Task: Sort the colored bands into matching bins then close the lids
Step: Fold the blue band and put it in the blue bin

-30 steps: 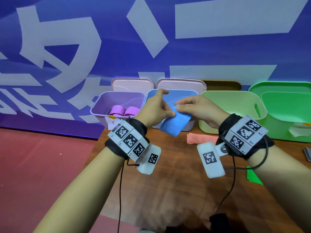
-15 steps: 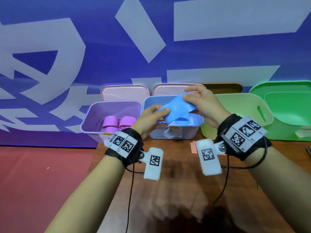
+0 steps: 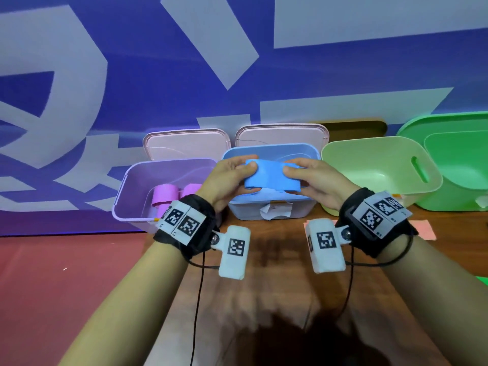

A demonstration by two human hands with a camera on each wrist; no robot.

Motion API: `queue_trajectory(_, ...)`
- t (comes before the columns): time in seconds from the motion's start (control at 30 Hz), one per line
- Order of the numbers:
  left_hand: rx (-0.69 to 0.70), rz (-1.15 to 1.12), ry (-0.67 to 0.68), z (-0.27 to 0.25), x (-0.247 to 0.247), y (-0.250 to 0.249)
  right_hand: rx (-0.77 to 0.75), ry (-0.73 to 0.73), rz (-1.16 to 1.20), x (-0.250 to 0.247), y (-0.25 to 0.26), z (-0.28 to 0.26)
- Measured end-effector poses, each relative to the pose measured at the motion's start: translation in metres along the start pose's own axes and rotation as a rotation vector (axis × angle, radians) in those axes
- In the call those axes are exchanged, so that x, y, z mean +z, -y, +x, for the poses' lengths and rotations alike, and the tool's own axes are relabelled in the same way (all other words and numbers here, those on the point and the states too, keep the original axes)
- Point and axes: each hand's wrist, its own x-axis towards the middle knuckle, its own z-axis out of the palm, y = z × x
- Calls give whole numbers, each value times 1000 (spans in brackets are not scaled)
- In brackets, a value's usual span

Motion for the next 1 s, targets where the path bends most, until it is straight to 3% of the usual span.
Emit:
queue_trajectory(0.2,-81,25,-11,14,-5,2,9,43,-18,-7,3,10)
queue_trajectory(0.33,-142,28,55,27,3,1,-36,-66,-230,-19,5,18)
queue_trajectory(0.43,-190,-5,29,39,7,-5,-96,-108,-329,-26,14,28)
queue_trajectory(0.57,-59,374,-85,65,11,-9,-204,-175,-521,-32,22,47)
queue_trajectory(0.7,-88,581,-43,83,9,-8,-69,-130,-456,-43,16,61)
queue_trajectory(0.9,-173,434,-74,103,16,5,-77,-287,-628,-52,1,89)
queue_trajectory(1.0,-267,340,-5,114,10,7,-48,-264,-490,-54,-1,94)
